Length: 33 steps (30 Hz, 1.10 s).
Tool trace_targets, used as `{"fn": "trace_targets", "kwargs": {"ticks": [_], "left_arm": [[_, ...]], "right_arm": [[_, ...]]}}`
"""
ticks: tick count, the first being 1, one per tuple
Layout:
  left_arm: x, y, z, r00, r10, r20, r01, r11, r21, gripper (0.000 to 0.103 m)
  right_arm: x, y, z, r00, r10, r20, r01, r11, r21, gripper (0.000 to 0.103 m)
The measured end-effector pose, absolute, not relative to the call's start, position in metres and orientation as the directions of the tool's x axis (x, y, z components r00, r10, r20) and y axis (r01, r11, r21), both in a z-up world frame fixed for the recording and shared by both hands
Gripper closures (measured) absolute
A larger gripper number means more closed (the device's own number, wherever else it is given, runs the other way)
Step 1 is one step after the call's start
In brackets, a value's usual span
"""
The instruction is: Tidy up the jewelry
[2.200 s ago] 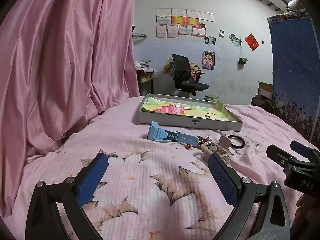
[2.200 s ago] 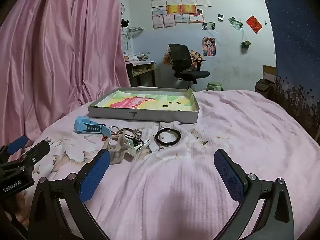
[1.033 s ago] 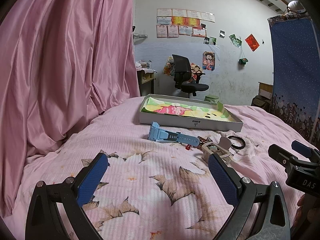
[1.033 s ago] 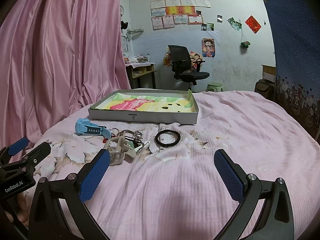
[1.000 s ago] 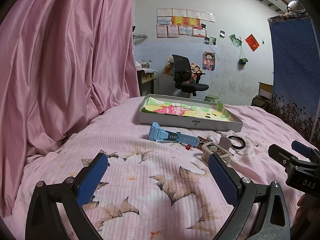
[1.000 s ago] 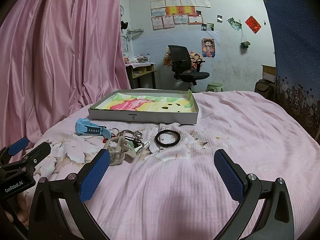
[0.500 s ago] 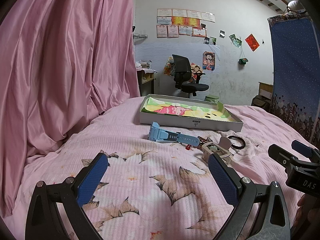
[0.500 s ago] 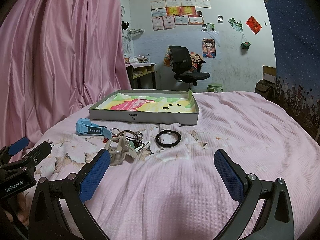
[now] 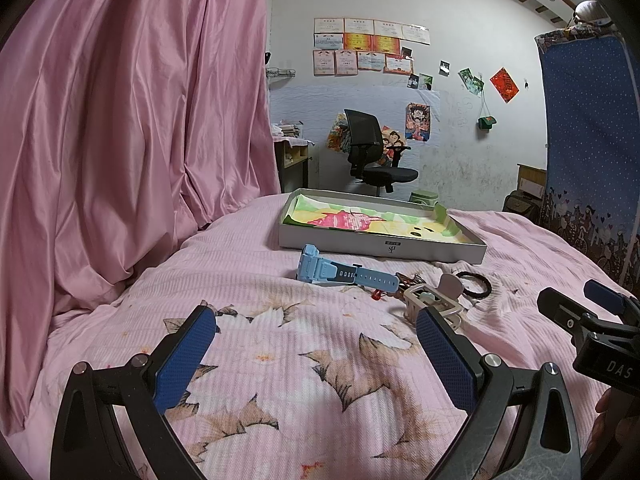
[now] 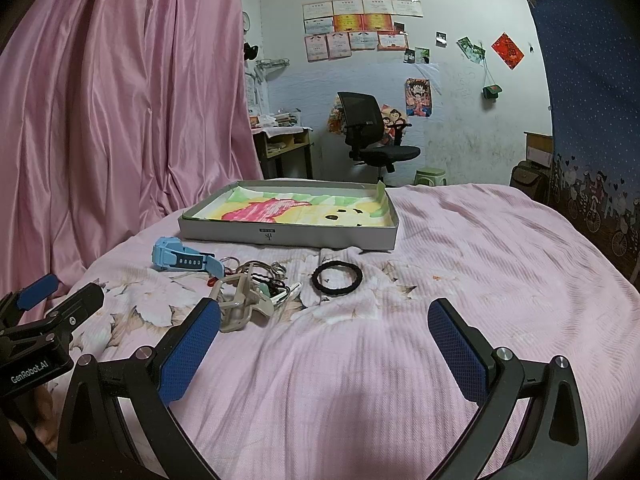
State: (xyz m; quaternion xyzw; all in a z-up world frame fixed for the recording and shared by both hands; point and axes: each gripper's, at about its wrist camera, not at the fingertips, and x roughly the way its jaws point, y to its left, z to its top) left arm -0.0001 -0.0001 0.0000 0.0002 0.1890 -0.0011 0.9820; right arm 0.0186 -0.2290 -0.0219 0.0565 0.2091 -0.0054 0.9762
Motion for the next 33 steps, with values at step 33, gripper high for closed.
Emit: {"fn": "trace_targets", "kwargs": {"ticks": [33], "left_arm": [[0.008,0.004,0.008,0.912,-0.067,-0.405,0.049,0.997,-0.056,0.002]], "right_arm": [[0.017,-0.233,-0.004,0.91,0.048,-0.411,0.011,0.99,0.14,0.001]]}}
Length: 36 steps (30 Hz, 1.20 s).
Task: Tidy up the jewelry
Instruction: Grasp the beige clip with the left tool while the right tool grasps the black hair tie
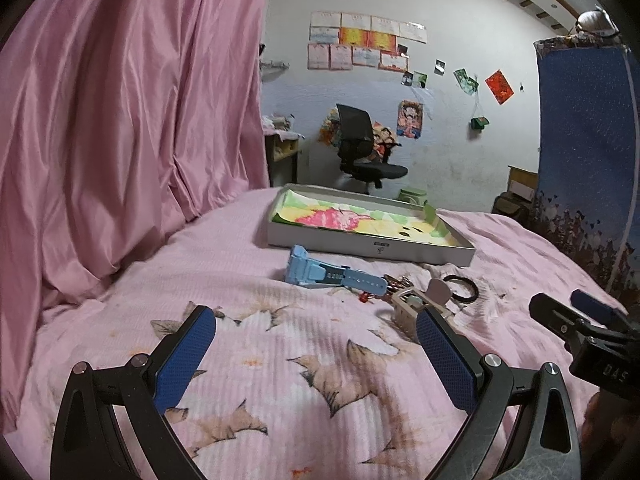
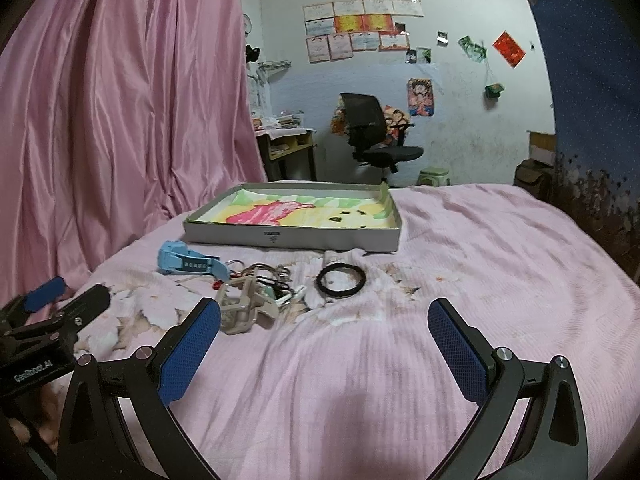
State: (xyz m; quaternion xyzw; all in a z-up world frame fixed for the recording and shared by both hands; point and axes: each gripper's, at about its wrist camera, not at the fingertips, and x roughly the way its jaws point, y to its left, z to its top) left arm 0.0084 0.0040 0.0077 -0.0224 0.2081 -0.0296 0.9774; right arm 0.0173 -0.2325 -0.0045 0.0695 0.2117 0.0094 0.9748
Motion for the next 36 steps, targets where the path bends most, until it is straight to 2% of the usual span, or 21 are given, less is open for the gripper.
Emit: {"fn": "trace_targets", "kwargs": {"ticks": [4,12,17,18,21,22,23,25,28,33,35,36], "left_arm": [[0.028,0.005,0.009,0.862,-0.133,-0.488,0.096,0.99,-0.1,0.002],[0.078,-0.005,0.004,0.734,-0.283,-0.617,0.184,0.958,-0.221,0.002],[0.114,-0.015,-0.012,0.621,-0.368,-0.692,0.226,0.93,-0.291,0.025],[0.117,-0.014,-0.013,0.606,-0.386,-0.696,0.229,0.922,-0.312,0.026],[0.13,-0.02,-0.021,0.547,-0.46,-0.699,0.259,0.887,-0.381,0.036],[0.133,-0.021,-0.023,0.534,-0.478,-0.698,0.268,0.878,-0.396,0.043],[0.136,-0.023,-0.025,0.52,-0.495,-0.697,0.274,0.869,-0.412,0.051],[0.141,-0.025,-0.029,0.49,-0.527,-0.694,0.275,0.849,-0.451,0.06],[0.148,-0.03,-0.037,0.457,-0.547,-0.702,0.272,0.837,-0.475,0.065],[0.153,-0.034,-0.044,0.423,-0.56,-0.712,0.263,0.828,-0.496,0.077],[0.156,-0.035,-0.046,0.415,-0.563,-0.715,0.255,0.826,-0.503,0.081],[0.155,-0.034,-0.047,0.413,-0.564,-0.715,0.254,0.825,-0.504,0.081]], "right_arm": [[0.026,-0.238,-0.009,0.893,0.059,-0.447,0.017,0.986,0.165,0.001],[0.076,-0.263,-0.008,0.843,0.051,-0.535,0.017,0.992,0.122,0.001],[0.112,-0.273,-0.014,0.813,0.103,-0.574,-0.02,0.989,0.15,0.002],[0.121,-0.273,-0.016,0.805,0.11,-0.583,-0.03,0.989,0.146,0.006],[0.138,-0.271,-0.025,0.782,0.121,-0.611,-0.053,0.99,0.128,0.032],[0.145,-0.27,-0.029,0.771,0.127,-0.624,-0.06,0.99,0.127,0.04],[0.15,-0.27,-0.032,0.761,0.137,-0.634,-0.068,0.989,0.132,0.042],[0.161,-0.269,-0.039,0.737,0.165,-0.655,-0.086,0.985,0.151,0.054],[0.174,-0.269,-0.049,0.701,0.209,-0.681,-0.107,0.976,0.19,0.069],[0.185,-0.263,-0.056,0.675,0.232,-0.7,-0.128,0.972,0.198,0.071],[0.19,-0.261,-0.059,0.664,0.233,-0.71,-0.131,0.972,0.196,0.076],[0.192,-0.259,-0.062,0.655,0.229,-0.72,-0.125,0.973,0.195,0.084]]}}
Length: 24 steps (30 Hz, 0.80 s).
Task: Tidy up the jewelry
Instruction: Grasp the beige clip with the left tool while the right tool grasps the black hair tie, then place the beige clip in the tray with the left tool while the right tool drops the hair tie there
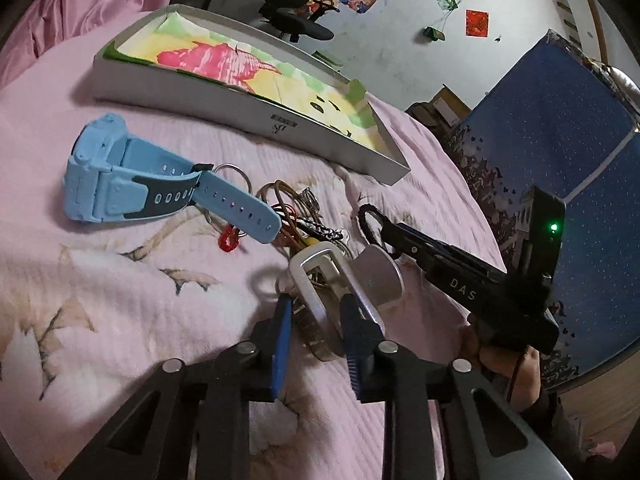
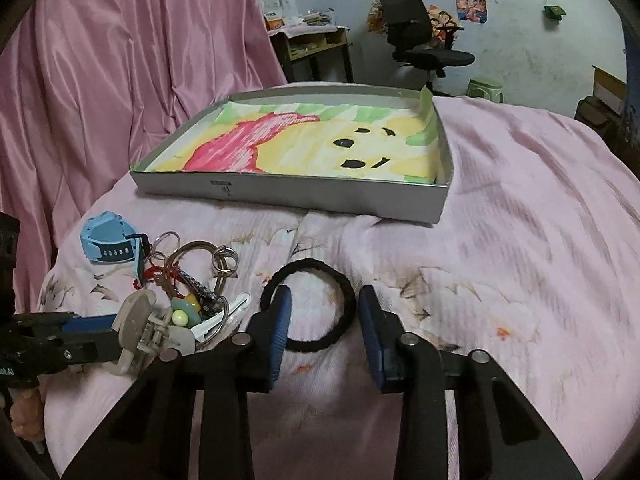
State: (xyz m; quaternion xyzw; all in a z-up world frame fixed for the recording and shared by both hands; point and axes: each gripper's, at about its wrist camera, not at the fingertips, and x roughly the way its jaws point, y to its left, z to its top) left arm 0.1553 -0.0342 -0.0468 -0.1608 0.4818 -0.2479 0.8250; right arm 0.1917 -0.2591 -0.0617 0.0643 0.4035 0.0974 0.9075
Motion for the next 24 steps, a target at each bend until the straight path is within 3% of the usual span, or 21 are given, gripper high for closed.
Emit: {"fn": "trace_targets", "kwargs": {"ticks": [3,7,13,24], "left_arm": [[0.157,-0.034,-0.049,0.406,-0.567,-0.716,0.247,0.823,-0.512,0.083],[0.156,-0.032,-0.05,0.406,-0.555,-0.726,0.238,0.832,-0.502,0.094],[0.148,-0.036,-0.04,0.457,-0.53,-0.714,0.26,0.848,-0.462,0.095],[0.172,-0.03,0.023,0.624,-0.474,-0.622,0.265,0.876,-0.402,0.095]], "right_arm": [[0.194,-0.262,-0.067,0.637,0.232,-0.735,-0.108,0.971,0.213,0.086],[0.192,-0.264,-0.07,0.631,0.23,-0.741,-0.095,0.971,0.22,0.096],[0.186,-0.265,-0.065,0.662,0.236,-0.712,-0.107,0.969,0.222,0.098],[0.18,-0.266,-0.031,0.785,0.256,-0.564,-0.129,0.958,0.255,0.098]]}}
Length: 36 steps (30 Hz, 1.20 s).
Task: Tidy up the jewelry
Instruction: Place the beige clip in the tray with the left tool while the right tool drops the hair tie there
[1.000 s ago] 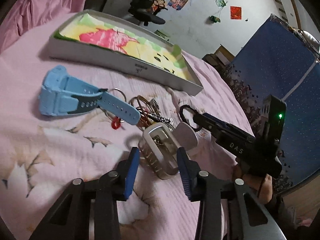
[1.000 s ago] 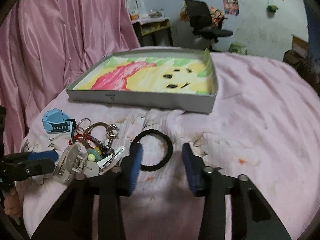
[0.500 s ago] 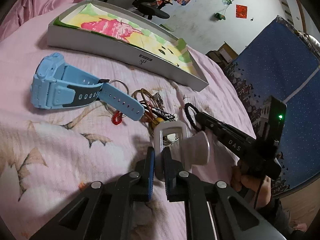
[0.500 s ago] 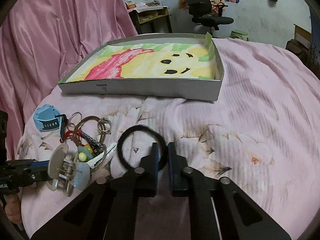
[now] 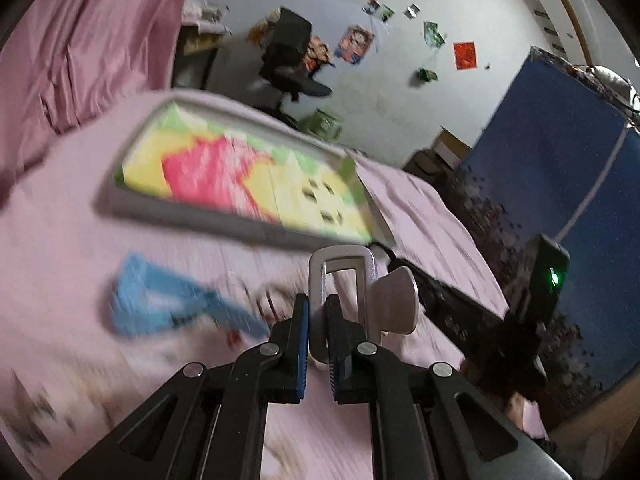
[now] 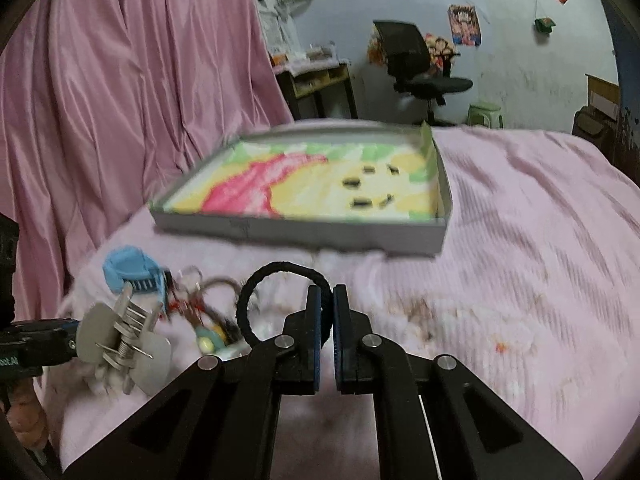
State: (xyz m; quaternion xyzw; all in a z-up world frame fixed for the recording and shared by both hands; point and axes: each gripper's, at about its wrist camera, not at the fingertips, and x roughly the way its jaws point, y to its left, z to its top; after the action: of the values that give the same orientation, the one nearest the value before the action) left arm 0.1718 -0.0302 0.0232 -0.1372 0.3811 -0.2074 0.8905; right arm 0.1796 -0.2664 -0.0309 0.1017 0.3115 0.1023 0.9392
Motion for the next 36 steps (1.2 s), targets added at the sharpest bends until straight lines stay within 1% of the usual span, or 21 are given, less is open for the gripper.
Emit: {"fn": "trace_targets", "kwargs": {"ticks": [4,8,11,16,20,23,27,28,29,30,31,32,36], "left_arm": [[0.209,-0.026,0.036,0.659,-0.432,-0.616,0.235,0.896,-0.377,0.095],[0.249,-0.027,0.033,0.662,-0.379,-0.647,0.197,0.92,-0.338,0.095],[0.273,-0.026,0.025,0.656,-0.344,-0.672,0.156,0.933,-0.325,0.095],[0.307,-0.027,0.007,0.6,-0.274,-0.751,0.091,0.957,-0.276,0.095],[0.319,-0.028,-0.007,0.548,-0.243,-0.801,0.062,0.966,-0.251,0.095],[0.322,-0.03,-0.011,0.534,-0.237,-0.811,0.067,0.969,-0.239,0.094],[0.317,-0.029,-0.013,0.545,-0.255,-0.799,0.088,0.965,-0.248,0.093],[0.315,-0.028,-0.013,0.549,-0.26,-0.795,0.092,0.963,-0.252,0.089],[0.314,-0.027,-0.013,0.554,-0.263,-0.79,0.094,0.963,-0.254,0.079],[0.313,-0.026,-0.012,0.561,-0.264,-0.785,0.094,0.962,-0.256,0.072],[0.309,-0.024,-0.011,0.573,-0.259,-0.778,0.09,0.963,-0.254,0.057],[0.305,-0.022,-0.01,0.592,-0.25,-0.766,0.083,0.965,-0.251,0.048],[0.289,-0.018,-0.004,0.636,-0.243,-0.732,0.103,0.967,-0.232,0.048]], "right_arm": [[0.198,-0.264,-0.02,0.808,0.25,-0.534,-0.112,0.954,0.277,0.098],[0.229,-0.26,-0.013,0.821,0.228,-0.524,-0.093,0.958,0.272,0.098],[0.253,-0.258,-0.013,0.82,0.212,-0.532,-0.073,0.96,0.271,0.098],[0.286,-0.253,-0.027,0.782,0.191,-0.594,-0.043,0.966,0.254,0.098],[0.303,-0.251,-0.04,0.739,0.185,-0.648,-0.026,0.969,0.247,0.098],[0.31,-0.25,-0.046,0.712,0.188,-0.677,-0.026,0.97,0.242,0.098],[0.312,-0.247,-0.053,0.688,0.199,-0.698,-0.035,0.97,0.241,0.097],[0.312,-0.247,-0.055,0.683,0.201,-0.702,-0.037,0.97,0.242,0.097],[0.312,-0.246,-0.056,0.681,0.199,-0.705,-0.037,0.971,0.238,0.097],[0.312,-0.245,-0.056,0.681,0.199,-0.705,-0.041,0.971,0.235,0.097],[0.311,-0.246,-0.056,0.682,0.201,-0.703,-0.043,0.971,0.235,0.096],[0.31,-0.245,-0.056,0.685,0.201,-0.7,-0.045,0.971,0.235,0.095],[0.305,-0.246,-0.052,0.709,0.19,-0.68,-0.043,0.973,0.227,0.076]]}}
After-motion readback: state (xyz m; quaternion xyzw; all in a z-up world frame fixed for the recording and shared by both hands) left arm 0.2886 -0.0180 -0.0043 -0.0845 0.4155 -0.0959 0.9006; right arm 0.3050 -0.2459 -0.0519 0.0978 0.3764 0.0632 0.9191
